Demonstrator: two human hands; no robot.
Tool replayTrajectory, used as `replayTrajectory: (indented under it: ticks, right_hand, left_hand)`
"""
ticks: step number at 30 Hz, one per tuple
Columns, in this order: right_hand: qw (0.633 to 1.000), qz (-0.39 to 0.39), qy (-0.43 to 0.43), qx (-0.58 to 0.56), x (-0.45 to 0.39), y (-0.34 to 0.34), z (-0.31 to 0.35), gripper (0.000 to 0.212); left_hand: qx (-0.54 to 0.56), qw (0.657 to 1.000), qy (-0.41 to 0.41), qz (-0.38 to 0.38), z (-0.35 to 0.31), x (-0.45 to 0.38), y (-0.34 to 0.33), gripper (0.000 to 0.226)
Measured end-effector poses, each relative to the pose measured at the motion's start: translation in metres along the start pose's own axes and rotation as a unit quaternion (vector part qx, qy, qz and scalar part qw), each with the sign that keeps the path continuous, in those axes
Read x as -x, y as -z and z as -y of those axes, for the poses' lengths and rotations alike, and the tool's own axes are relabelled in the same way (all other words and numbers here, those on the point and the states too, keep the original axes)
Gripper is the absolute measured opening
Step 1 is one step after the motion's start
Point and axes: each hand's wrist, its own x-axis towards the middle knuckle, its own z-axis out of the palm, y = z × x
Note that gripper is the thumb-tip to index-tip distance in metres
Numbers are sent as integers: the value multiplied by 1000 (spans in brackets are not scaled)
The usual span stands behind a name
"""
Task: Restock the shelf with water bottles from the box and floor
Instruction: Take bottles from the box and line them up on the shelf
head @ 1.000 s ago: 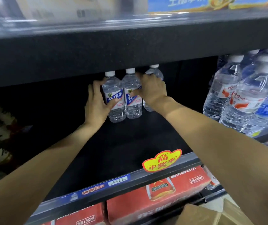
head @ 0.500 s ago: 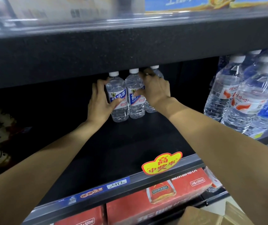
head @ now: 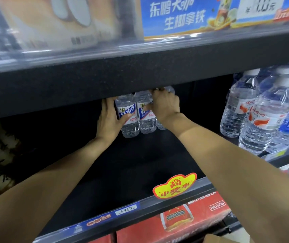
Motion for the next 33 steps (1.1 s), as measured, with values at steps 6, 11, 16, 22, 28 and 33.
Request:
replayTrajectory:
  ticks: [6, 11, 16, 22, 28, 33]
  right_hand:
    - [994, 12, 28, 105, 3, -10, 7, 73]
    - [996, 17, 8, 88, 17, 2, 13, 69]
    - [992, 81, 29, 91, 63, 35, 7, 60]
    - [994, 74, 44, 60, 135, 83, -5, 48]
    - [994, 67, 27, 76, 219, 120, -39, 35]
    - [994, 72, -18, 84, 284, 130, -77, 28]
  left_hand:
    - [14, 999, -17, 25, 1, 4, 1, 75]
    - [-69, 995, -25, 70, -9, 14, 12, 91]
    - [-111, 985, 14, 133, -36, 30, 36, 79]
    - [-99, 980, -73, 159, -89, 67, 59, 51]
    - [-88, 967, -178, 162, -149, 117, 62, 37]
    - [-70, 956, -227, 171, -189, 156, 43, 30]
